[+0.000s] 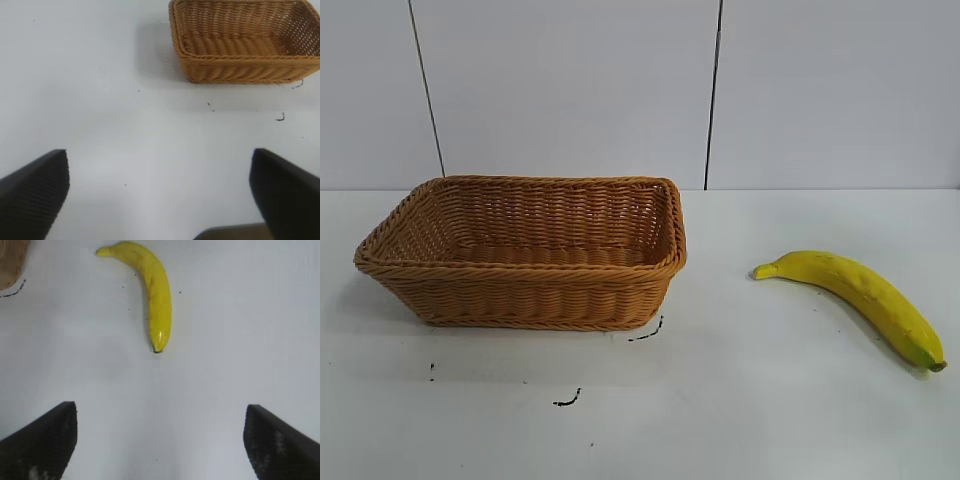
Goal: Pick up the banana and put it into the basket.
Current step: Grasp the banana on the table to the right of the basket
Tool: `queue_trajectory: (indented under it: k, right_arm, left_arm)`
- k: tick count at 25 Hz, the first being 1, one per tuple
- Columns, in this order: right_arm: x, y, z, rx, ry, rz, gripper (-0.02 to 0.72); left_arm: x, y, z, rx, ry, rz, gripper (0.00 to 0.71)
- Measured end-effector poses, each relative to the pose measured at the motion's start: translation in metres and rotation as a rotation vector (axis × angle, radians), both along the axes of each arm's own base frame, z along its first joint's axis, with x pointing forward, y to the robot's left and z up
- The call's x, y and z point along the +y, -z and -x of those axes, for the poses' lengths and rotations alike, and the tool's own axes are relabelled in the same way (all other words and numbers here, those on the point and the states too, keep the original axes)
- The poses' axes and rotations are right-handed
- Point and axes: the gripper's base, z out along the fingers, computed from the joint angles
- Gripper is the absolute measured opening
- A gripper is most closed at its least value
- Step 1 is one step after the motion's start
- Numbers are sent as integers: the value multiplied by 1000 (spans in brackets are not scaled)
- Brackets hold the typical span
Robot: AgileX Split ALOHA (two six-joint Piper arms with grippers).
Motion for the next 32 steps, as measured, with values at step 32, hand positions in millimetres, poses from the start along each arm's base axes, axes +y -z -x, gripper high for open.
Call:
queue_trajectory:
  k: [32]
  right_arm:
    - [11,185,-147,131,-84,3,645]
  left_arm:
    - [0,0,0,0,0,0,695]
